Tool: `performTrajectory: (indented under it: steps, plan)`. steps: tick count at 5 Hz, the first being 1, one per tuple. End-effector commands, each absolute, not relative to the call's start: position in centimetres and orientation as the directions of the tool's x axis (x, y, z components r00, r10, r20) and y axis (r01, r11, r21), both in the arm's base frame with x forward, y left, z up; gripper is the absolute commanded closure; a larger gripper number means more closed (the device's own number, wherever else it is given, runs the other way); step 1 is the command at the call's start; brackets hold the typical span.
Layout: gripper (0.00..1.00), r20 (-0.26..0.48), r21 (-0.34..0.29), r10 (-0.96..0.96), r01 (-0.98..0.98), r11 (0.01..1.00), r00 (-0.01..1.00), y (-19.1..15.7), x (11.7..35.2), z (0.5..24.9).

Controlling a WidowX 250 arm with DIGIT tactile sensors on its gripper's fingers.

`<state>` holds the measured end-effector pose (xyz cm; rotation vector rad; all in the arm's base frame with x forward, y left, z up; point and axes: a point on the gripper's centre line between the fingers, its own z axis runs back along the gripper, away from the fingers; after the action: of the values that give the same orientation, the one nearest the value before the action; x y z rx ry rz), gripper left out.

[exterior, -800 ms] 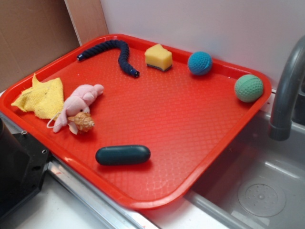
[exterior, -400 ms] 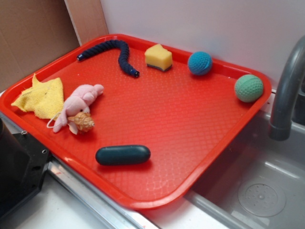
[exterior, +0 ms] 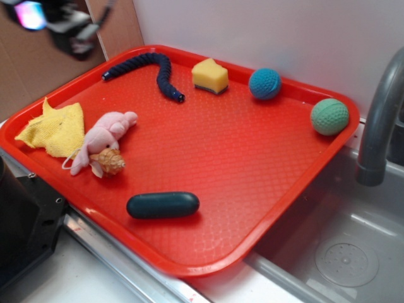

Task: Grab the blue ball.

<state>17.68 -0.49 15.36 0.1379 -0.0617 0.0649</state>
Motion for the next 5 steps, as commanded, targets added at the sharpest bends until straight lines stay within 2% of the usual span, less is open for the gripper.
performTrajectory:
  steps: [1,2,3,4,5]
  plan:
    - [0.00,0.141,0.119,0.018,-0.035,0.992,0.990,-0.9,17.8,18.0]
    - [0.00,0.141,0.119,0.018,-0.035,0.992,0.990,-0.9,17.8,18.0]
    - [0.00,0.047,0.187,0.002,-0.011,0.982,0.999,-1.6,22.0,13.9]
    - [0.00,0.054,0.210,-0.003,-0.008,0.978,0.999,-2.1,25.7,11.9]
    - [0.00,0.164,0.219,-0.027,-0.009,0.976,0.986,-3.1,28.7,10.2]
